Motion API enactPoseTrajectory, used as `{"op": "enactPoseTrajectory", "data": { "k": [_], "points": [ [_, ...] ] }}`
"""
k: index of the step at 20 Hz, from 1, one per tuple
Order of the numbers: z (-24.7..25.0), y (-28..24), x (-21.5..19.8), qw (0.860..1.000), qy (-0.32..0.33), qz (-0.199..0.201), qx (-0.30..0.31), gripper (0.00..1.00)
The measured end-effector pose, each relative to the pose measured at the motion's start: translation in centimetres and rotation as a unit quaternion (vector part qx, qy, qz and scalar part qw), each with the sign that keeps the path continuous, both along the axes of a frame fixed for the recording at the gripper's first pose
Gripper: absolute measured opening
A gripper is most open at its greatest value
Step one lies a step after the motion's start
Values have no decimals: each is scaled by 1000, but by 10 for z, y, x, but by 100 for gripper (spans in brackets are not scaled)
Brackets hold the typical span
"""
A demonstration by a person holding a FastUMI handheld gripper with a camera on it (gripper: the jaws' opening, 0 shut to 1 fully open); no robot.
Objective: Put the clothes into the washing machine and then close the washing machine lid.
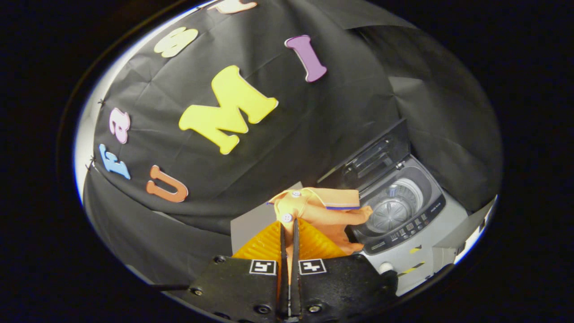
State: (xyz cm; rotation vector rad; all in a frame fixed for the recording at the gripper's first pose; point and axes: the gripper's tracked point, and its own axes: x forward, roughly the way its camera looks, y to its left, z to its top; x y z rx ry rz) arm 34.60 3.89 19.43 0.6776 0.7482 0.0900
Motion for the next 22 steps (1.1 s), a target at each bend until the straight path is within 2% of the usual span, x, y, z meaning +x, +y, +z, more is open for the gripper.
{"op": "enactPoseTrajectory", "data": {
  "k": [4, 12, 15, 22],
  "points": [
    [-5, -33, -2, 1000, 2, -7, 9, 5],
    [-14, -109, 6, 1000, 1, 14, -16, 5],
    [-29, -118, 18, 999, 5, 40, -20, 5],
    [-76, -131, 44, 998, 26, 60, -8, 5]
  ]
}}
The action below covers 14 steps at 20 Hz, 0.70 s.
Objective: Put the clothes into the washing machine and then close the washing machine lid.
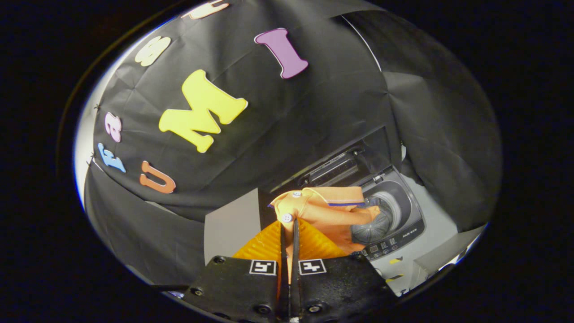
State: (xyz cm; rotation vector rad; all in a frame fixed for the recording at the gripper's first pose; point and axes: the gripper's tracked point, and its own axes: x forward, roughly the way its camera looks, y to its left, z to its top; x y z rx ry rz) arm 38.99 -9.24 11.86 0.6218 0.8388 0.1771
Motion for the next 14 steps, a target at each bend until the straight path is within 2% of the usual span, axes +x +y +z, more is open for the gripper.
{"op": "enactPoseTrajectory", "data": {
  "k": [14],
  "points": [
    [-125, -31, 54, 997, 71, -9, 3, 5]
  ]
}}
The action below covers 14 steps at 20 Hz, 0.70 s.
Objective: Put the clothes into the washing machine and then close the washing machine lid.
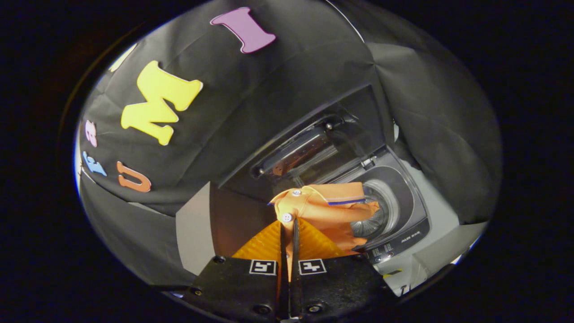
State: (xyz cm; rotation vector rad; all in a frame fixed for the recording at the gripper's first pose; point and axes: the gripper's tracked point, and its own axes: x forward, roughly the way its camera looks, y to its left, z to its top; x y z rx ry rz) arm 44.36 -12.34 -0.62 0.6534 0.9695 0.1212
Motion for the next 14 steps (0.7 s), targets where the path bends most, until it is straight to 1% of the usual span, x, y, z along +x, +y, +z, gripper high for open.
{"op": "enactPoseTrajectory", "data": {
  "k": [5, 9, 14],
  "points": [
    [-35, 1, 14, 1000, 6, 13, -10, 5],
    [-77, -1, 20, 999, 14, 23, -45, 5],
    [-116, 1, 29, 998, 22, 20, -64, 5]
  ]
}}
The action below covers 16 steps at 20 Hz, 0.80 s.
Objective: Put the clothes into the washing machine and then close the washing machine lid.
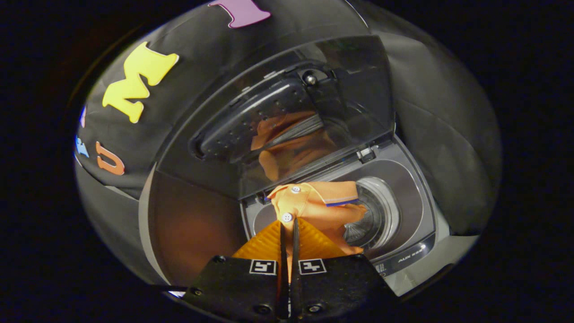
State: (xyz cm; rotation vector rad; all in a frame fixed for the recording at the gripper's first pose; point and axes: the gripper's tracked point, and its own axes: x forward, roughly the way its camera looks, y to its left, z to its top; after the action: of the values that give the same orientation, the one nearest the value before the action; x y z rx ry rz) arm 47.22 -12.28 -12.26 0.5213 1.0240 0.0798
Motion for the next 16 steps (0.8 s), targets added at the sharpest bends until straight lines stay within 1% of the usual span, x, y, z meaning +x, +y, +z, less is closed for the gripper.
{"op": "enactPoseTrajectory", "data": {
  "k": [4, 10, 12, 16],
  "points": [
    [-27, -3, 6, 1000, -3, 0, -22, 5],
    [-87, -7, 4, 998, 45, -9, -46, 5],
    [-98, -2, -1, 996, 62, -1, -62, 5],
    [-105, 6, 1, 993, 57, 23, -99, 5]
  ]
}}
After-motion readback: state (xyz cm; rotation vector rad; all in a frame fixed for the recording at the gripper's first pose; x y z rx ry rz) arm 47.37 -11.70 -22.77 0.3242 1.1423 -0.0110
